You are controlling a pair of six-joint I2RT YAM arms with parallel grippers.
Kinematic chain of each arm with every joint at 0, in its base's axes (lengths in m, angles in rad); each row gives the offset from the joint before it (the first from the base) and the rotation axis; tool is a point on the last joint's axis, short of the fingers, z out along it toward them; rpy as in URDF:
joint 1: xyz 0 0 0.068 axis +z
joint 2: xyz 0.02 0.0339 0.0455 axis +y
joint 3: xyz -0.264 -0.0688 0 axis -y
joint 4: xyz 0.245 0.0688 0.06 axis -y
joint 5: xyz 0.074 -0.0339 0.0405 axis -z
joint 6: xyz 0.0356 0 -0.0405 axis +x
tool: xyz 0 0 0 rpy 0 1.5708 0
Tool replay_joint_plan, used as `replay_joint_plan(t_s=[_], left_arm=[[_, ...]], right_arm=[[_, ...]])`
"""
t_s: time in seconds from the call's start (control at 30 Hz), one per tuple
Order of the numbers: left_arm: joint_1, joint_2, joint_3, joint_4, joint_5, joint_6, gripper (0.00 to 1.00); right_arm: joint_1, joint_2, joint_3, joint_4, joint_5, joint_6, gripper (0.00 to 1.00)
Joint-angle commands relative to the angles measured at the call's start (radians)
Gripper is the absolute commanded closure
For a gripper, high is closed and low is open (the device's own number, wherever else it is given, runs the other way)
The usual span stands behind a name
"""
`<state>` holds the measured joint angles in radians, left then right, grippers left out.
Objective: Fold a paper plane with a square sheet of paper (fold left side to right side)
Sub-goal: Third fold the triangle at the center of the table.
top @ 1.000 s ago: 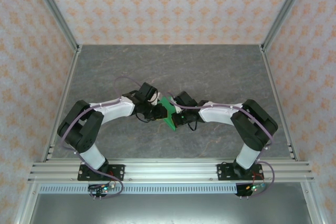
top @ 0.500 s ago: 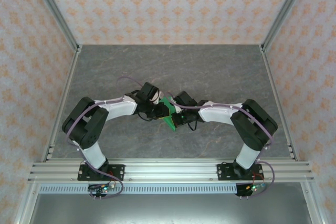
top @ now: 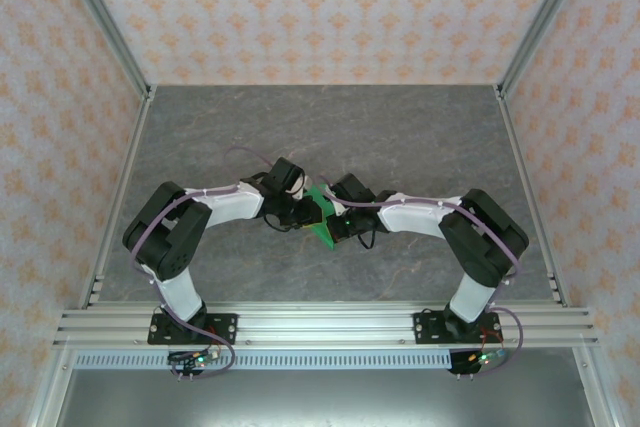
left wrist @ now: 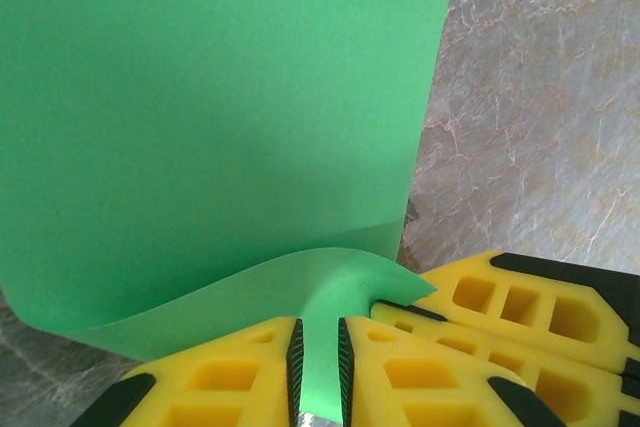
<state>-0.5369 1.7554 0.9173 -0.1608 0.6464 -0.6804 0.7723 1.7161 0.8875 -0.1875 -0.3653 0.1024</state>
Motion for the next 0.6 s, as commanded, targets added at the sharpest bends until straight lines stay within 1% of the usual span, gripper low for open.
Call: replay_joint_plan(t_s=[0.0, 0.57], left_arm=[[-0.006, 0.019, 0.009, -0.028, -0.031, 0.023, 0.8], [-0.006, 0.072, -0.003, -0.017, -0.049, 0.028, 0.81]], right_arm=[[0.016, 0.073, -0.024, -0.094, 0.036, -0.017, 1.0], [0.016, 0.069, -0.016, -0.096, 0.025, -0.016, 1.0]])
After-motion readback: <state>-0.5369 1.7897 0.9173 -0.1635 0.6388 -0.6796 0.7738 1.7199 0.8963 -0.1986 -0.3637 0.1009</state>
